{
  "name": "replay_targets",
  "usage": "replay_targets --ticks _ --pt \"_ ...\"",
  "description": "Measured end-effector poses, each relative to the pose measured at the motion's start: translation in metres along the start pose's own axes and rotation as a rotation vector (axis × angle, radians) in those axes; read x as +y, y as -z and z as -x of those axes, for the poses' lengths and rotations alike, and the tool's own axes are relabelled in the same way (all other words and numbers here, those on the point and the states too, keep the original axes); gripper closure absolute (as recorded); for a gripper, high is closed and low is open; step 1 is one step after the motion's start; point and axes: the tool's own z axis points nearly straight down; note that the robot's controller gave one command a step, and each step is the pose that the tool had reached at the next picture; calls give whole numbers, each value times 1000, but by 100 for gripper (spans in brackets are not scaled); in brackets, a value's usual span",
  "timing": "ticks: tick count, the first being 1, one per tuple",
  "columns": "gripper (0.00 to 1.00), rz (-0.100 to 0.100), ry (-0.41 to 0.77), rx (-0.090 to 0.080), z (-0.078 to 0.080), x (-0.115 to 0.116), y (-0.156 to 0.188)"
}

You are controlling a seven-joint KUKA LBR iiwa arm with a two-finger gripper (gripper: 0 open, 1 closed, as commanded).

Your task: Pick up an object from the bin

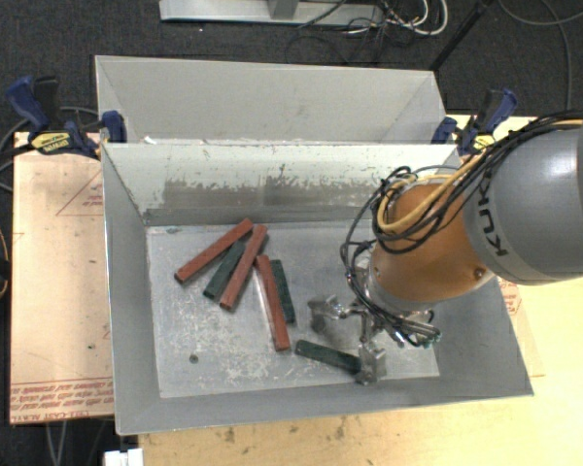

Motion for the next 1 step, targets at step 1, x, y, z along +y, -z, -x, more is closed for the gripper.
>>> replay_targets --ticks 1 --pt "100 0 1 1 0 0 0"
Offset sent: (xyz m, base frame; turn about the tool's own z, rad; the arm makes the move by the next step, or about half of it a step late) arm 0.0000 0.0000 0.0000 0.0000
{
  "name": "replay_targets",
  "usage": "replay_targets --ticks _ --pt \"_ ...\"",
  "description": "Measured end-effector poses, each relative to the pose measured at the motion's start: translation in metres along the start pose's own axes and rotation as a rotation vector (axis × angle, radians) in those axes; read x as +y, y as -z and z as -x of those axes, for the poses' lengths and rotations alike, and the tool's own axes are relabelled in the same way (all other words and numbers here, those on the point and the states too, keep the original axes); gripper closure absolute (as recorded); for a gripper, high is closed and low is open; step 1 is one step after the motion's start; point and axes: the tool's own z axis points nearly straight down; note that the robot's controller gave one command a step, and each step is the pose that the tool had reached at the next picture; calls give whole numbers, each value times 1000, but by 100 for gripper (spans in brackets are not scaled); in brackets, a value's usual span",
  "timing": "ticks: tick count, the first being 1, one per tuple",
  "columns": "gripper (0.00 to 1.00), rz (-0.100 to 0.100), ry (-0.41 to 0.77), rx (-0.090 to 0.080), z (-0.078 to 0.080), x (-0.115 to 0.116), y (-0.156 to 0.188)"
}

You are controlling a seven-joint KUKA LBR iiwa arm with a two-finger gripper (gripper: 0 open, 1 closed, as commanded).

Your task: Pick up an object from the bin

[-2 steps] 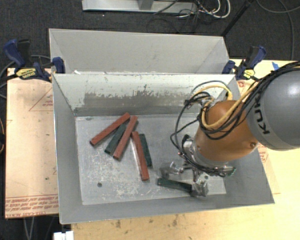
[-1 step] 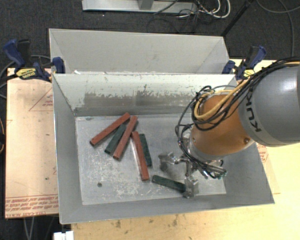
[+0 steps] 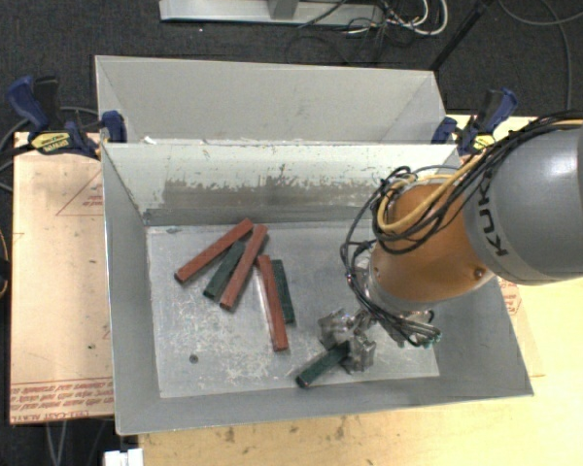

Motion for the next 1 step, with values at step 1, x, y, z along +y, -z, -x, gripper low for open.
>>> replay_targets --ticks 1 --pt "100 -6 9 -7 5 -11 160"
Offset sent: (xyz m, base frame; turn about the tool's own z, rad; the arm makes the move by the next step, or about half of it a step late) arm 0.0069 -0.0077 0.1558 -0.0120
